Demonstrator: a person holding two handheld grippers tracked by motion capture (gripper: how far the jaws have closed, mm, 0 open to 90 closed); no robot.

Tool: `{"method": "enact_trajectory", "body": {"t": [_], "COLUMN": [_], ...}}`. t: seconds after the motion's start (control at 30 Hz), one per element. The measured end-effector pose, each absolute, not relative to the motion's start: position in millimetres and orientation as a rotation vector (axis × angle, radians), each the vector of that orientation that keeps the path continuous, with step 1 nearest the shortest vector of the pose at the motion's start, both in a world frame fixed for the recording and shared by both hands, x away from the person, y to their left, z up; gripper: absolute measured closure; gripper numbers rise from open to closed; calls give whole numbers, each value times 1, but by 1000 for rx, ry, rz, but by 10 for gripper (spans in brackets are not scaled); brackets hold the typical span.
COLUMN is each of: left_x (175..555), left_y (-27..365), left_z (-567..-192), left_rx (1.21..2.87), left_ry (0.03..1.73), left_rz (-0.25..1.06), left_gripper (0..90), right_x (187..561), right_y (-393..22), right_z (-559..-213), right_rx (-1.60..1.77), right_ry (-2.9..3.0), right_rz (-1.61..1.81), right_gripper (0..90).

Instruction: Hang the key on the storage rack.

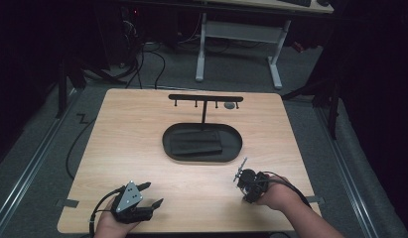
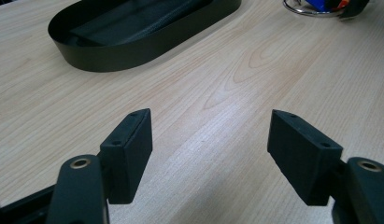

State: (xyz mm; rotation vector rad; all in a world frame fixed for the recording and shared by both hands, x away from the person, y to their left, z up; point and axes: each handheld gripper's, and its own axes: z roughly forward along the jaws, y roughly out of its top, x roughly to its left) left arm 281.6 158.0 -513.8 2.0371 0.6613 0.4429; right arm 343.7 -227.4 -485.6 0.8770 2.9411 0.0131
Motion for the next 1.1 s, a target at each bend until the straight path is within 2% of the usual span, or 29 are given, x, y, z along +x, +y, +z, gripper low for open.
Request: {"method": "enact_trajectory", "body": {"t": [0.17,0.47,0.57,0.87,1.1], "left_x": [281,281,280,281,281], "left_y": [157,156,155,156,156], "left_z": [-514,-515,-515,-516,-515], "left_rx": [2042,2053,2061,2060,2058], "left_ry": [657,648,642,649,651], "left_rz": [448,441,439,441,441], "left_gripper": [316,318,319,319,319], "right_x": [348,348,349,347,347], "right_y": [-223,-221,-219,-217,-223], "right_z": [-488,-488,-488,-487,-452], "right_rx": [875,909,903,858,871], "right_ry": [2984,2999,3007,2990,2909], "right_rz": [-12,-19,-19,-62,-16], "right_gripper": [716,788,858,867,869]}}
